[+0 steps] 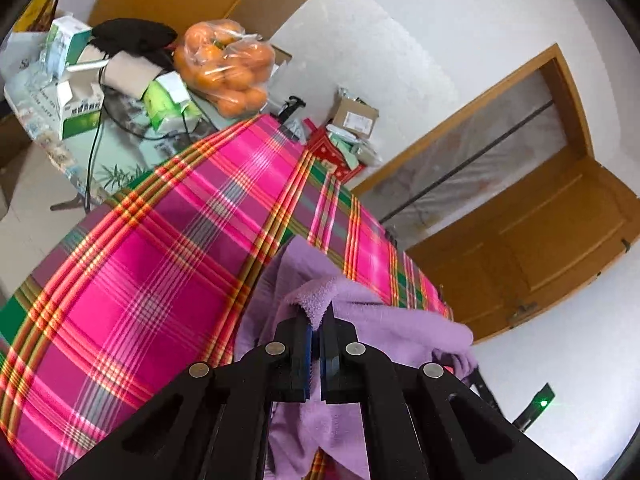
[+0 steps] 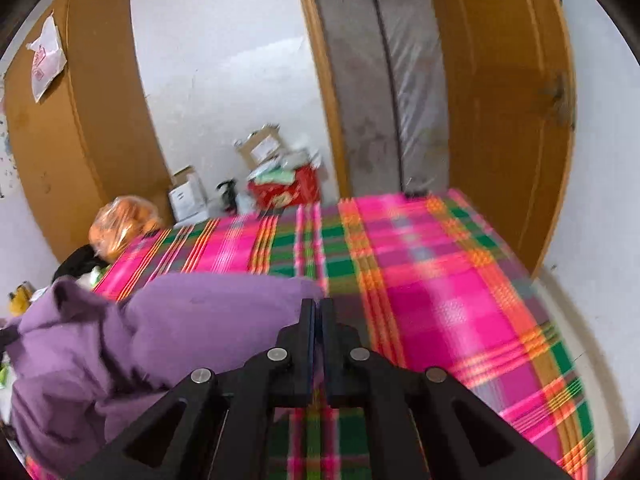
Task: Fold clothes
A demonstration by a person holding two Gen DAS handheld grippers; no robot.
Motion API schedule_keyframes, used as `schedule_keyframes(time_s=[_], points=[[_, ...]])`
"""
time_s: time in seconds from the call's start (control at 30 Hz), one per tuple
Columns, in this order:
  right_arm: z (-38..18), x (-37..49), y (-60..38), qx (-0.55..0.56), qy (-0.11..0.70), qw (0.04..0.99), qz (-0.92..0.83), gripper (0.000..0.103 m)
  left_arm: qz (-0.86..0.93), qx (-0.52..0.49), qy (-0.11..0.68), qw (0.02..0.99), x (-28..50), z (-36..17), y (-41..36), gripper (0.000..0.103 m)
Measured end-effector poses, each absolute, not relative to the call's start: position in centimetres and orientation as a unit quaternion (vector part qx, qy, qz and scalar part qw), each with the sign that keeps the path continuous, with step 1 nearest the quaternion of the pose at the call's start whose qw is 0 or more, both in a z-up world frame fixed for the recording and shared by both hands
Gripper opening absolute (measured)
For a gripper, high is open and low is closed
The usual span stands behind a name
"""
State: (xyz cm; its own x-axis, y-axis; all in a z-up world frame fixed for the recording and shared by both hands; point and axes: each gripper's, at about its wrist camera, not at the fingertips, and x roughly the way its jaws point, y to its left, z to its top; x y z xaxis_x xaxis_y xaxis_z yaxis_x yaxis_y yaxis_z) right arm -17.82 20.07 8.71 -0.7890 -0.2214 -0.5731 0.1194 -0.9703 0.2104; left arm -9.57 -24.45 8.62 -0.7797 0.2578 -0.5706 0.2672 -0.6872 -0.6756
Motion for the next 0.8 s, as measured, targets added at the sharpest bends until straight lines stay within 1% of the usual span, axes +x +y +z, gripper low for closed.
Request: schedule_keyframes(time_s=[0.07,0.1,0.13,0.17,0.2,0.23,0.37,0.47,0.53,0.63,0.67,0.73,0.8], points=[[8.2,-17.9,20.5,0.319,-0.091,0.095,-0.938,0.006,-0.854,0.34,0.393,0.002,-9.5,8.2,-24.4,0.002],[8.0,-18.0,20.7,0.323,-0.095,0.098,-0.937,0.013,-0.853,0.344,0.392,0.002,-9.5,8.0,-24.3,0.002],[7.8,-17.9,20.9,0.326,-0.1,0.101,-0.935,0.023,-0.852,0.348,0.391,0.002,-9.4,7.8,-24.3,0.002],[7.7,-17.4,21.1,0.326,-0.11,0.107,-0.933,0.028,-0.851,0.352,0.39,0.002,-9.4,7.5,-24.2,0.002],[7.7,-16.7,21.4,0.322,-0.122,0.115,-0.932,0.036,-0.85,0.356,0.389,0.002,-9.4,7.3,-24.2,0.002],[7.8,-16.0,21.7,0.319,-0.134,0.125,-0.93,0.039,-0.848,0.36,0.389,0.001,-9.3,7.1,-24.1,0.002],[7.7,-13.4,21.4,0.324,-0.158,0.161,-0.919,0.041,-0.845,0.37,0.386,-0.005,-8.6,6.5,-23.8,0.002],[6.7,-12.0,20.7,0.347,-0.188,0.206,-0.895,0.047,-0.852,0.368,0.371,-0.021,-7.8,7.3,-22.6,0.009],[6.0,-11.4,19.8,0.366,-0.205,0.238,-0.876,0.048,-0.857,0.367,0.361,-0.032,-7.3,7.8,-21.8,0.018],[5.5,-10.9,18.2,0.374,-0.195,0.258,-0.869,0.05,-0.864,0.365,0.345,-0.048,-6.5,8.7,-20.6,0.027],[5.5,-10.7,17.6,0.375,-0.189,0.263,-0.868,0.05,-0.866,0.364,0.34,-0.053,-6.2,8.9,-20.2,0.028],[5.6,-10.4,16.3,0.377,-0.178,0.273,-0.867,0.05,-0.87,0.362,0.33,-0.064,-5.7,9.5,-19.4,0.041],[6.0,-9.5,15.0,0.372,-0.169,0.282,-0.868,0.05,-0.873,0.36,0.319,-0.075,-5.2,10.0,-18.6,0.045]])
